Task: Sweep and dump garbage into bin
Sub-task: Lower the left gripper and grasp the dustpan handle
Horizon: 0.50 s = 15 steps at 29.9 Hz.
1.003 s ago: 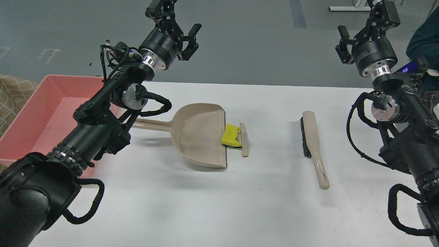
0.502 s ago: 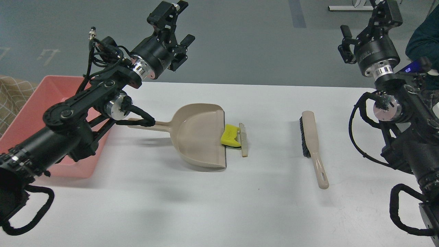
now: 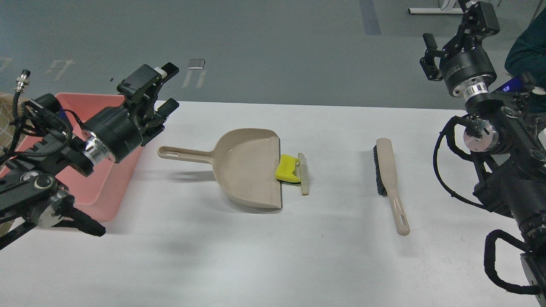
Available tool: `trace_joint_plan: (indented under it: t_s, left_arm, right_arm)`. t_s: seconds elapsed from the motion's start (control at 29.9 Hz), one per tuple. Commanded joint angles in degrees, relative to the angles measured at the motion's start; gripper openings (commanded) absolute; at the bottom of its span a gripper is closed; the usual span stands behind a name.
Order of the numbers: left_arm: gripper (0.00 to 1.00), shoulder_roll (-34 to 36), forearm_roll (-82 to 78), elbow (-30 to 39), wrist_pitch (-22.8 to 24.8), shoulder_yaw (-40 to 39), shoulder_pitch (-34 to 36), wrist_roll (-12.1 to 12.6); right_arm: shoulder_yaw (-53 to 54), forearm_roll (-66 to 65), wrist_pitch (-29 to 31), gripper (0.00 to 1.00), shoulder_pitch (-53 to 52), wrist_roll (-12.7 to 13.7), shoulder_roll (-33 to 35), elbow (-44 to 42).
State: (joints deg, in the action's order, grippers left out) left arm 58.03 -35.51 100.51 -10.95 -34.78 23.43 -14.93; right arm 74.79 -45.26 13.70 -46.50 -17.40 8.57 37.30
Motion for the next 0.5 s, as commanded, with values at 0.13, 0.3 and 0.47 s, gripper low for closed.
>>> trace_joint_plan:
  t_s: [0.13, 0.3, 0.47]
  left_arm:
    - [0.98, -4.9, -5.8, -0.8, -8.6, -0.3, -8.0, -1.3]
    - [0.98, -10.8, -8.9, -5.6, -10.1, -0.3, -10.6, -1.5]
    - [0.98, -14.3, -9.1, -8.5, -10.7, -0.3, -11.1, -1.5]
  right_arm:
    - [0.0, 0.0, 0.0, 1.00, -0.1, 0.0, 0.0, 0.0]
    - [0.0, 0.0, 0.0, 1.00, 0.1, 0.0, 0.1, 0.0]
    - [0.0, 0.0, -0.1, 1.00, 0.4, 0.0, 0.2, 0.0]
